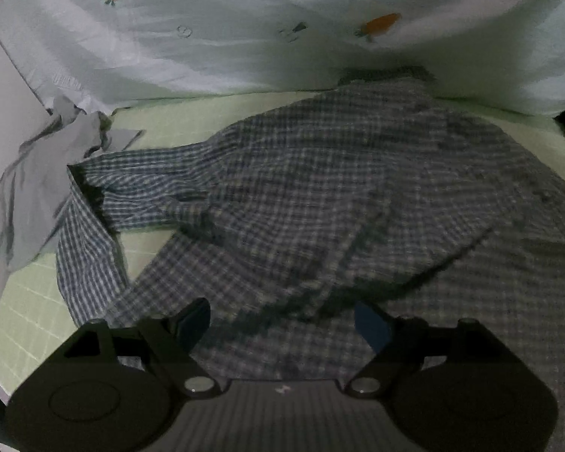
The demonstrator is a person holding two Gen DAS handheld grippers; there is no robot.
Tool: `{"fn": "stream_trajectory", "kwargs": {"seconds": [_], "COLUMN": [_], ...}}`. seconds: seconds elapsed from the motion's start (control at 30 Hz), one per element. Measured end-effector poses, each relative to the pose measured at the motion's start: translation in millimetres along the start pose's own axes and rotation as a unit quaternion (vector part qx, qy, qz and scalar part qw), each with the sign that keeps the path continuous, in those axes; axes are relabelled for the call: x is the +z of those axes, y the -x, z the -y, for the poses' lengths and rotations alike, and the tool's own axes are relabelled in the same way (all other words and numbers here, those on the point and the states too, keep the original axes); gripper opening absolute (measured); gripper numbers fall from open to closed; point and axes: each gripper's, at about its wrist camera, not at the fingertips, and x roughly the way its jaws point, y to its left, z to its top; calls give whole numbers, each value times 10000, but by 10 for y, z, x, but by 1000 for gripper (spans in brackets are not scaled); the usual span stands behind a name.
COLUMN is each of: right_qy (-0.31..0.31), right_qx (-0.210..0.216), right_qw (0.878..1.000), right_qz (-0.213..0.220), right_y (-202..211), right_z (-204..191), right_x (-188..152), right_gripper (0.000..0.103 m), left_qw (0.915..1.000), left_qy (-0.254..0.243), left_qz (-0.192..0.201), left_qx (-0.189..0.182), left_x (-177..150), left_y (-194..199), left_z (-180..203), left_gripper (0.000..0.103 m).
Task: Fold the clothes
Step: 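Grasp the checked shirt hem with both grippers and lift it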
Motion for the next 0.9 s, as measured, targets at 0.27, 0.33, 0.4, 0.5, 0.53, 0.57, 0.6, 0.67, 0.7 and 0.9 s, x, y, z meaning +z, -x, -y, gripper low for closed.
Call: {"fn": "stream_trajectory", "kwargs": {"seconds": [0.27, 0.33, 0.4, 0.5, 0.53, 0.57, 0.6, 0.67, 0.7, 0.9], "right_qy": [103, -117, -216, -125, -109, -167, -226, -295, -247, -178], "right_qx": [747, 976, 1240, 1416, 1531, 1700, 1869, 2252, 2461, 3176], "right_qw": [9960, 9932, 9890, 9855, 9831, 9790, 9744, 9630, 9567, 9284], "right_qz": [-471, -627, -778, -922, -999, -1113, -1226, -1450, -1532, -1919], "right_y": [-281, -383, -493, -671, -734, -810, -884, -1028, -1071, -1355], "right_z": [-1041, -1255, -1518, -1935, -2082, -2230, -2378, -2677, -2841, -3478], "right_x": [258, 350, 425, 537, 556, 574, 591, 605, 598, 506], "right_gripper": [102, 102, 102, 102, 102, 102, 101, 101, 100, 99], "left_qw": [9989, 9986, 9982, 9971, 9967, 9962, 9956, 9932, 9914, 9689], "left_qy": [367, 401, 429, 411, 343, 275, 183, -62, -187, -159], "left_qz": [-88, -78, -61, 5, 38, 72, 107, 179, 216, 79], "left_qx": [-272, -339, -423, -644, -731, -818, -917, -1149, -1277, -2467], "left_x": [467, 666, 879, 1270, 1396, 1522, 1650, 1903, 2012, 2409], "left_y": [-556, -755, -963, -1311, -1414, -1517, -1622, -1827, -1916, -2446], "left_z": [-332, -391, -440, -448, -429, -410, -377, -275, -216, 65], "left_gripper": [85, 86, 87, 87, 87, 87, 88, 89, 89, 92]}}
